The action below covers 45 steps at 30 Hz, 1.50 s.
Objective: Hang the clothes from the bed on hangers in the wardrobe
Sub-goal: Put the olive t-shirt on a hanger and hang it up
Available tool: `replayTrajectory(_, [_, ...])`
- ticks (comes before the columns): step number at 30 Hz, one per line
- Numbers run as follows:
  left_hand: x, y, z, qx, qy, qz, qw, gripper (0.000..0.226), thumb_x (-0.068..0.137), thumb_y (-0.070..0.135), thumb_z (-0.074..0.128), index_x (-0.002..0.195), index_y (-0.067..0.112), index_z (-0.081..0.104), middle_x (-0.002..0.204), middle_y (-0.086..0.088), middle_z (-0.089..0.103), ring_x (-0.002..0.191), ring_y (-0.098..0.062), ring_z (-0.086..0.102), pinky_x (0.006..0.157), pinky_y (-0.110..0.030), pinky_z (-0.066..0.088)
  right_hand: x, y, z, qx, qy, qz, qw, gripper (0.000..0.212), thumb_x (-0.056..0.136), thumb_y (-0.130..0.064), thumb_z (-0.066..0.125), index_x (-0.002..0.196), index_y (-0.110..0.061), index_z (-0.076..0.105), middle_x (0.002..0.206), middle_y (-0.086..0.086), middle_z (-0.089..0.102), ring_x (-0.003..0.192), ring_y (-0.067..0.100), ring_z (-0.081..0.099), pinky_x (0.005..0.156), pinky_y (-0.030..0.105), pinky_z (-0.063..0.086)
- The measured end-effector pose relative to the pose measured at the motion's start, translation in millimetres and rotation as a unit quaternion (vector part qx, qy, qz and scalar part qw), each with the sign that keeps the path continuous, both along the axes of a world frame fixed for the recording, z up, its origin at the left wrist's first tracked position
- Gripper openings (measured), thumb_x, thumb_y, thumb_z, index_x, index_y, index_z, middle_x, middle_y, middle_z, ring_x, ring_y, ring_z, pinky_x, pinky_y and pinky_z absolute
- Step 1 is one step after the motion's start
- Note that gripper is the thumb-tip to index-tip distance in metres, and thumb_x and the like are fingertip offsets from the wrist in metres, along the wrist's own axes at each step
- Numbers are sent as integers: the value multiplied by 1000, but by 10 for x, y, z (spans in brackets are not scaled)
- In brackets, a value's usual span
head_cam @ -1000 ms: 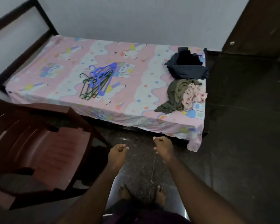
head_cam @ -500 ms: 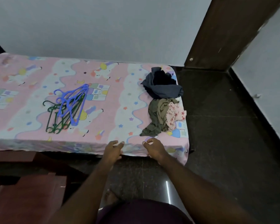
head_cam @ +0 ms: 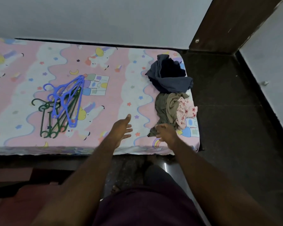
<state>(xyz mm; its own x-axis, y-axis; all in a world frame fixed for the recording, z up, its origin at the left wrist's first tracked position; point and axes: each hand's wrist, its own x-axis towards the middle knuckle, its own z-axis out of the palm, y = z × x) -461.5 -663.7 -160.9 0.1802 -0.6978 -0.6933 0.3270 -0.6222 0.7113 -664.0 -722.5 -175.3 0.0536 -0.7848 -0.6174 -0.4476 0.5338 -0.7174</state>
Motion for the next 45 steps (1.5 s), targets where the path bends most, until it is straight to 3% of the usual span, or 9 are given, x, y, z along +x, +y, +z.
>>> replayTrajectory(8, [-39,-1043,-105,30,-42,-62,997,42,91,46,61,118,14,57,118,-9,63,103,-24,66,93,-41,54,-24,-1373,-640,12,71,31,997,32,95,-20,60,86,10,60,69,15,52,66,25,50,63,35,39])
replayTrajectory(11, [-109,-1389,-169,64,-51,-72,994,45,91,47,62,121,14,57,117,-8,64,102,-23,67,92,-40,55,-59,-1849,-881,22,135,118,984,31,94,-23,61,67,-9,57,71,10,54,72,23,52,71,32,38])
replayTrajectory(13, [-152,-1643,-223,80,-59,-80,992,46,90,47,62,122,14,57,116,-8,64,101,-23,67,88,-38,56,-107,-2153,-1042,33,175,174,969,25,94,-29,61,104,-7,69,110,15,65,107,29,58,90,33,45])
replayTrajectory(15, [-187,-1864,-263,91,-62,-79,991,48,90,46,63,124,13,56,116,-8,65,100,-22,67,84,-35,56,-145,-2389,-1183,55,194,206,957,51,94,-31,62,136,-3,54,143,19,49,132,34,46,109,40,38])
replayTrajectory(19, [-258,-2206,-322,111,-72,-77,988,45,92,44,61,124,13,55,113,-7,65,99,-21,67,82,-32,55,-193,-2740,-1436,91,244,273,926,62,98,-37,55,147,-4,40,156,19,31,144,34,29,119,37,24])
replayTrajectory(28, [-306,-2410,-423,161,-91,-101,978,46,92,43,62,124,11,56,110,-8,67,98,-21,68,78,-32,55,-243,-3013,-1481,90,199,133,967,36,94,-12,45,125,1,58,125,24,59,109,31,56,94,41,44])
replayTrajectory(32, [-346,-2497,-380,155,-93,-107,978,38,93,41,61,115,11,60,112,-10,66,98,-22,67,81,-33,55,-137,-2777,-895,60,-7,-16,998,28,95,-3,44,113,2,64,83,21,64,70,18,53,66,36,47])
replayTrajectory(38, [-476,-2668,-163,123,-51,-95,987,41,92,51,58,108,13,64,105,-5,70,95,-20,68,80,-36,56,-106,-2203,59,62,-234,38,969,25,100,0,47,113,-3,67,75,4,67,60,12,50,59,25,46])
replayTrajectory(45, [-462,-2432,-41,63,-133,-119,982,18,88,-4,47,93,-10,64,81,-12,60,68,-21,53,56,-26,45,79,-1711,273,116,-260,-30,958,30,98,-19,55,104,8,67,69,4,65,56,14,51,54,26,44])
